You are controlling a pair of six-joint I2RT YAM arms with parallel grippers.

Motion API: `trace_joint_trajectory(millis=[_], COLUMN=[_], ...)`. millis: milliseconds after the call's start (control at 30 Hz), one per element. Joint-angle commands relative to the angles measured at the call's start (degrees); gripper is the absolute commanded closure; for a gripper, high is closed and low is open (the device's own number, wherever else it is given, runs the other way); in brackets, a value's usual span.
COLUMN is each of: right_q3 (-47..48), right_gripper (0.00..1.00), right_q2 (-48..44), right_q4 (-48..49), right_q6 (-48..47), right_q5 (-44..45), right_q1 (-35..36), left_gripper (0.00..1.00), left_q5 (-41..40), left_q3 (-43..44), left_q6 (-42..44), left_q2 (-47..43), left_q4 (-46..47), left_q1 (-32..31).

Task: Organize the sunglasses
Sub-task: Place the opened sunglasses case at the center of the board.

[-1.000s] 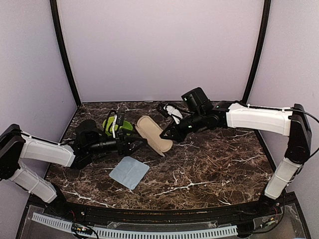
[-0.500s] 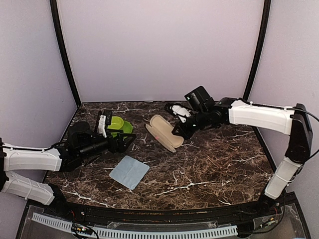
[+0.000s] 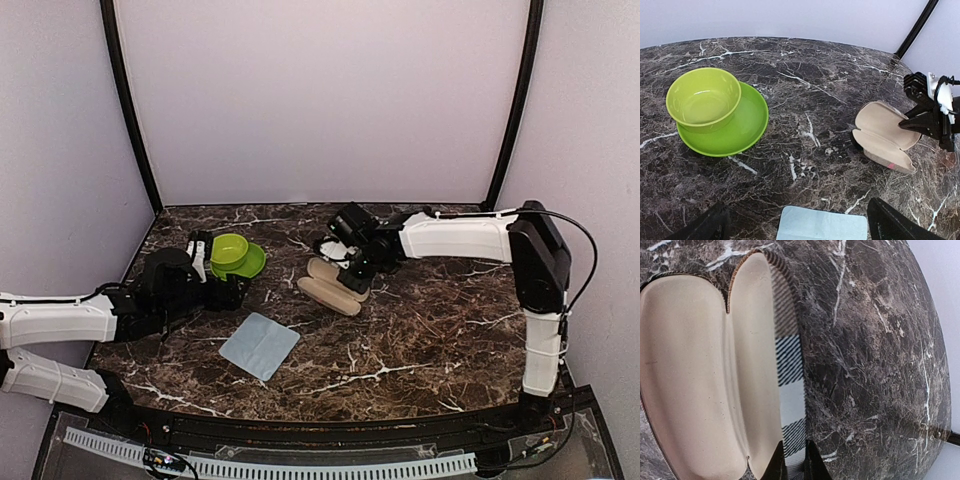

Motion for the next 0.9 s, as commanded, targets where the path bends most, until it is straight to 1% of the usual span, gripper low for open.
trace_joint_trajectory(millis=[0, 200, 267, 367, 433, 567, 700, 867], right_q3=[3.83, 4.95, 4.52, 4.20, 4.12, 4.04, 3.69, 3.02], right_gripper=[0.91, 0.89, 0.87, 0.80, 0.72, 0.60, 0.53, 0.48], right_q2=[2.54, 6.12, 6.57, 6.90, 6.90, 6.65, 5.68, 3.86], right_q4=[0.83, 0.90, 1.90, 2.72, 2.99, 3.32, 3.86, 4.66], right_q6=[-2.62, -4.12, -4.57, -4.99, -4.99, -4.88, -4.26, -3.61], right_q5=[6.32, 12.98, 14.36, 15.02, 15.07, 15.16, 14.63, 13.04], right_q1=[2.53, 5.94, 6.62, 7.32, 7.68, 8.11, 8.16, 8.16], left_gripper=[0.03, 0.03, 0.03, 0.03, 0.03, 0.03, 0.04, 0.04], left_q5=[-2.22, -2.64, -2.65, -2.39, -2.26, -1.94, -1.32, -0.71], left_q3=[-1.21, -2.56, -3.09, -3.56, -3.56, -3.76, -4.31, -4.69], left_q6=[-1.67, -2.14, -2.12, -2.12, -2.12, -2.20, -2.64, -3.16], left_q2=[-2.12, -2.42, -2.42, -2.08, -1.71, -0.62, 0.57, 1.89], left_q4=[-2.07, -2.09, -1.42, -0.62, -0.47, -0.32, 0.42, 0.88], left_q1=[-0.02, 0.02, -0.03, 0.00, 0.02, 0.01, 0.00, 0.02])
